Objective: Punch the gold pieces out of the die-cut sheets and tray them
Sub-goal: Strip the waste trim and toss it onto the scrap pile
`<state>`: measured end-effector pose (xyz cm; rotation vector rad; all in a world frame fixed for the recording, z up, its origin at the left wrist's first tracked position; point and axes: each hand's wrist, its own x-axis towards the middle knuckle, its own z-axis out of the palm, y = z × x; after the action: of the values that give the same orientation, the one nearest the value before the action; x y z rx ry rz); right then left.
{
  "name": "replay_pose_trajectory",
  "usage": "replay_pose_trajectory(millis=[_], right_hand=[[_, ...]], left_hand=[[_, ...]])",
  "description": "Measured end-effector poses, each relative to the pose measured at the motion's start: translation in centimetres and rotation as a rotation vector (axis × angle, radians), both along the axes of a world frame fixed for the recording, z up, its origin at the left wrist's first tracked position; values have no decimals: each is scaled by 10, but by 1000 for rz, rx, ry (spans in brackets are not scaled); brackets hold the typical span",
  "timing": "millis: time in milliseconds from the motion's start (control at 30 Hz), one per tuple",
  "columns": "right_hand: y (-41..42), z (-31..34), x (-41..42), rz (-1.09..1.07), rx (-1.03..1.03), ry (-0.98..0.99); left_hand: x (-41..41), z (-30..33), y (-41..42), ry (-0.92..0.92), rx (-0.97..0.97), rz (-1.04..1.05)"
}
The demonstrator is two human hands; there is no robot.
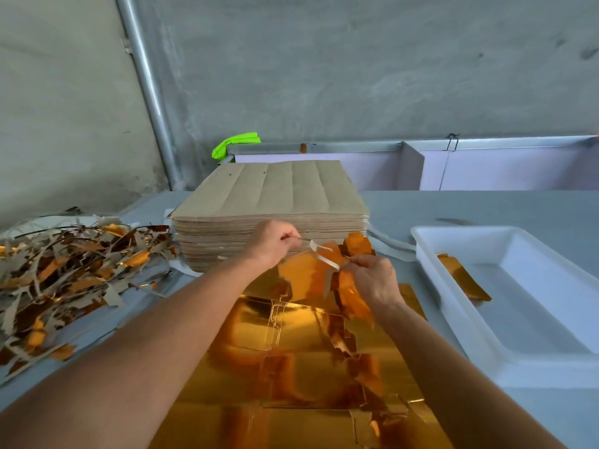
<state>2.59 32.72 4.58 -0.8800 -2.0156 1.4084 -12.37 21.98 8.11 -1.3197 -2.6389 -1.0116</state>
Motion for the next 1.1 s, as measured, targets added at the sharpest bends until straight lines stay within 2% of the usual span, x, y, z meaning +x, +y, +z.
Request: replay_pose_trajectory(millis=[67, 167, 267, 400, 533, 633, 733, 900, 933, 1033, 1100], right_hand=[[5, -2, 1, 7, 8, -4], [8, -3, 1, -4, 19, -16], [8, -3, -2, 14, 6, -18], [5, 2, -6, 20, -33, -4], [5, 9, -6, 5, 14, 20], [3, 17, -3, 19, 20, 12], [4, 22, 2, -22, -73, 40], [13, 19, 10, -121, -180, 32], [13, 18, 11, -137, -176, 25], [10, 17, 9, -167, -185, 24], [6, 20, 5, -175, -194, 47]], left_hand=[[-6, 2, 0, -61, 76, 1], [-8, 5, -1, -259, 259, -25], [-11, 3, -5, -353, 301, -28], [-13, -4, -8, -389, 184, -54], [-17, -9, -9, -220, -60, -48], [-23, -6, -10, -350, -56, -92], [-20, -8, -13, -384, -111, -97], [-19, -9, -20, -541, 58, -69], [-20, -9, -23, -517, 66, -72], [-18, -8, -27, -325, -130, -174], [-14, -6, -26, -316, -281, -155]])
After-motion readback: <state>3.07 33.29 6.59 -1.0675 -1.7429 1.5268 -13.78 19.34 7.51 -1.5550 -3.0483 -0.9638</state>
